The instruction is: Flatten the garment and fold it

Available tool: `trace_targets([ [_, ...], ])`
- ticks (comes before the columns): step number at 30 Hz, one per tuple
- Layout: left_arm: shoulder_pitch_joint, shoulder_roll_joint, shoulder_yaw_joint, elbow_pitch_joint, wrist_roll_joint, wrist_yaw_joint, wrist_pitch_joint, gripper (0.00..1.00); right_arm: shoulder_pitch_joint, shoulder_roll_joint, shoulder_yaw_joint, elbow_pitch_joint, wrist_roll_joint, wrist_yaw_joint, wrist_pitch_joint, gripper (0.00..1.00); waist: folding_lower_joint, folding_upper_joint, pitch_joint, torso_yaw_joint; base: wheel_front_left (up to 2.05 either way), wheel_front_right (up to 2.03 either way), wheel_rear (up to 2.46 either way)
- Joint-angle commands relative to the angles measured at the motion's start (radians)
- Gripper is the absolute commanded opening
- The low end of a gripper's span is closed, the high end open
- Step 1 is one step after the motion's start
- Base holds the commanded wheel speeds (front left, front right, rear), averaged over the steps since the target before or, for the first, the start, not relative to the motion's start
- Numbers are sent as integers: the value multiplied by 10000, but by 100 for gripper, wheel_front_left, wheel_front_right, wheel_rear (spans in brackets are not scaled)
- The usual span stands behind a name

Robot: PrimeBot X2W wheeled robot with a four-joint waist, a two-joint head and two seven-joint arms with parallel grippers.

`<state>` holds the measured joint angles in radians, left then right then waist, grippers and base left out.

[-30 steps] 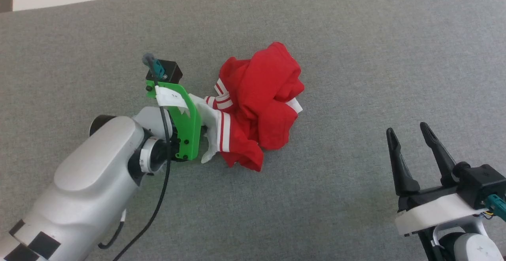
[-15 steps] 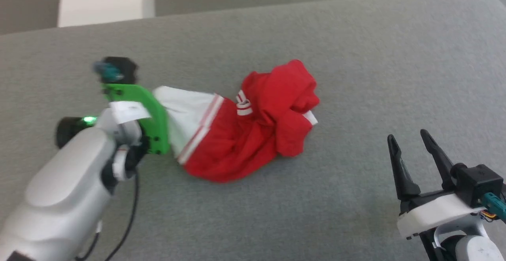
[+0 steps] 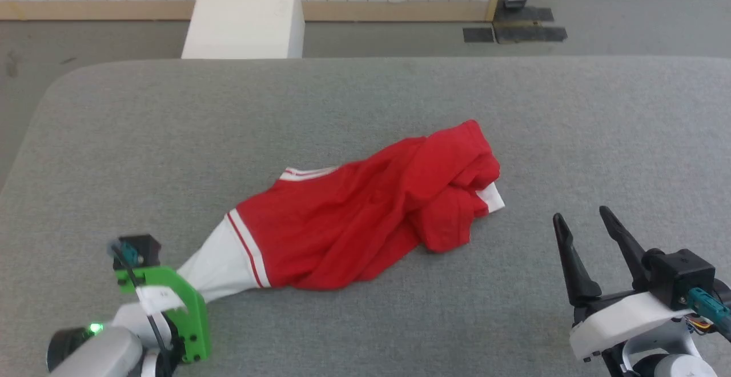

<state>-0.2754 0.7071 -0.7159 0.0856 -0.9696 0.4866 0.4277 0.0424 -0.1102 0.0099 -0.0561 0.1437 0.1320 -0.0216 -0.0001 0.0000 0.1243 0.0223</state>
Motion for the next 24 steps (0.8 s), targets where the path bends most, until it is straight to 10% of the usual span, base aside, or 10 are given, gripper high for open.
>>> trace_targets([
  [1, 161, -36, 11, -33, -15, 117, -140, 100, 90, 30, 35, -31, 54, -13, 41, 100, 1, 0, -191, 155, 0, 0, 0],
  [24, -116, -1003, -311, -554, 3442, -815, -6487, 100, -767, -1246, 506, -135, 959, -13, 1894, 100, 1, 0, -469, 1145, 0, 0, 0],
])
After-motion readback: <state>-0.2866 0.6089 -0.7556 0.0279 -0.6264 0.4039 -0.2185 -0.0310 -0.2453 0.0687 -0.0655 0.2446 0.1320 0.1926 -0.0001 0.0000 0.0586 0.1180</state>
